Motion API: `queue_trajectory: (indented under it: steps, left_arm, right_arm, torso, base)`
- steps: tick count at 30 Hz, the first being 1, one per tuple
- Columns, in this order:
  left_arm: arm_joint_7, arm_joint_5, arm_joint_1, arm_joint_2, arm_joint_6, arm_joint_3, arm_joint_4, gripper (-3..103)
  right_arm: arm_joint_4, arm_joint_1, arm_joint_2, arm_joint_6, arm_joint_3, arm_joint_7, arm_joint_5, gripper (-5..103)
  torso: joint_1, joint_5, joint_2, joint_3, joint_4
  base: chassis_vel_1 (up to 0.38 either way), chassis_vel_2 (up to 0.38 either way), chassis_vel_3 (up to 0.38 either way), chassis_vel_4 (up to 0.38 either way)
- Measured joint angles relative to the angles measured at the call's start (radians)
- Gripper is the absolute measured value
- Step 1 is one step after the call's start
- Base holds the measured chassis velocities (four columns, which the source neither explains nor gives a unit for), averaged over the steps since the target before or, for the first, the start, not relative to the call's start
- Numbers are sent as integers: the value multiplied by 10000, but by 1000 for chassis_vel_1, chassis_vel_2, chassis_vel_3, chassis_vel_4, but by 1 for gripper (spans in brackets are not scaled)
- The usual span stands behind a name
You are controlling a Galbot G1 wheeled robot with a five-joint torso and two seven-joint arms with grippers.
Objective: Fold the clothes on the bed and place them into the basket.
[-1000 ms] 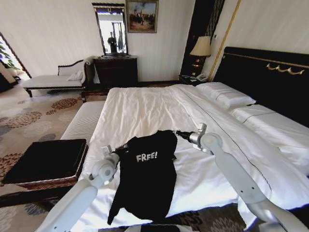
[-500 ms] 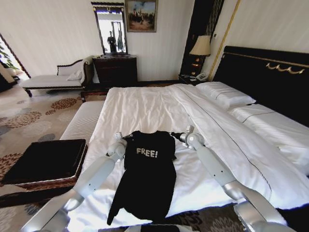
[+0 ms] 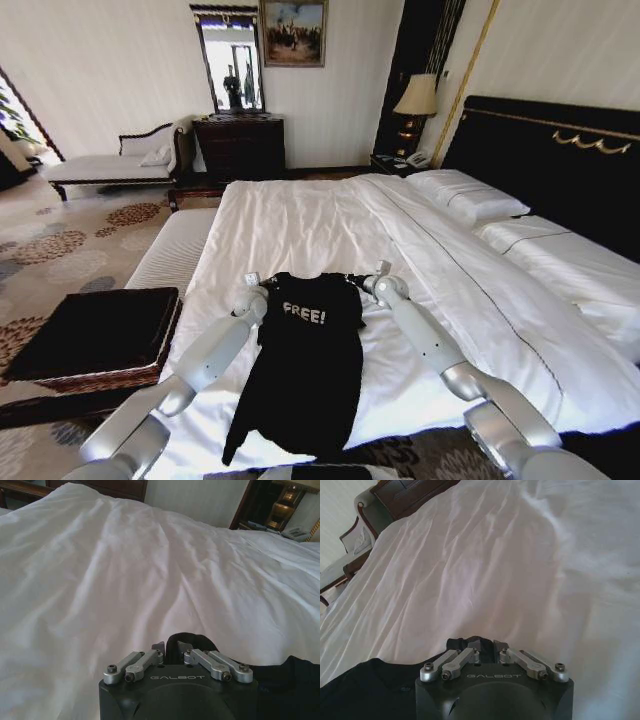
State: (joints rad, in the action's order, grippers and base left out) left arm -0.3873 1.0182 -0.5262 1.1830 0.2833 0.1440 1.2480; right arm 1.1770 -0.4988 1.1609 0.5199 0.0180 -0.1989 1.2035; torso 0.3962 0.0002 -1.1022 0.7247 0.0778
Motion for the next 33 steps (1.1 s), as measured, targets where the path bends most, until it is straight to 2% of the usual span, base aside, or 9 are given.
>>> queue_trajectory:
  steps: [2, 7, 8, 10, 15, 20, 23, 29, 33]
  left_arm:
    - [-32, 53, -81, -76, 91, -37, 179, 17]
    - [-177, -20, -487, -399, 219, -214, 1086, 34]
    - [-193, -195, -683, -516, 159, -323, 1385, 44]
    - [-214, -426, -841, -616, 51, -427, 1584, 44]
    - [-164, -1753, -1849, -1128, -599, -1064, 2537, 66]
    - [21, -2419, -3445, -1650, -954, -1925, 3809, 82]
    - [145, -3189, -5291, -1927, -1158, -2883, 5340, 97]
    - [803, -4861, -8894, -1753, -1792, -4902, 7068, 100]
    - [1033, -5202, -9811, -1502, -2072, -5371, 7311, 100]
  right_arm:
    - [140, -76, -56, -8, 34, 0, 60, 15]
    - [618, -354, -288, -232, 133, -18, -194, 37]
    - [879, -501, -456, -360, 156, -16, -488, 42]
    - [1093, -631, -610, -487, 198, 4, -727, 42]
    - [2255, -1432, -1302, -1079, 725, 105, -1842, 65]
    - [3594, -2879, -1878, -1470, 1558, 285, -2885, 81]
    - [4894, -4695, -1965, -1664, 2700, 425, -3904, 96]
    - [6628, -7643, -1516, -2050, 4378, 830, -6035, 100]
    - [7057, -8475, -1311, -2112, 4753, 919, -6393, 100]
  torso:
    - [0, -3, 0, 0, 0]
    - [-1, -2, -1, 0, -1]
    - [-1, -1, -2, 0, -1]
    - [-2, -2, -2, 0, 0]
    - [-1, -2, -2, -1, 3]
    - [-2, -5, -2, -2, -1]
    - [-4, -6, -3, -3, 3]
    - [-5, -3, -4, -3, -3]
    - [-6, -1, -3, -3, 0]
  base:
    - [0, 0, 0, 0]
    - [0, 0, 0, 0]
    - [0, 0, 0, 0]
    - [0, 0, 0, 0]
    - [4, 3, 12, 1]
    - [0, 0, 0, 0]
    - [0, 0, 0, 0]
    - [0, 0, 0, 0]
    - [0, 0, 0, 0]
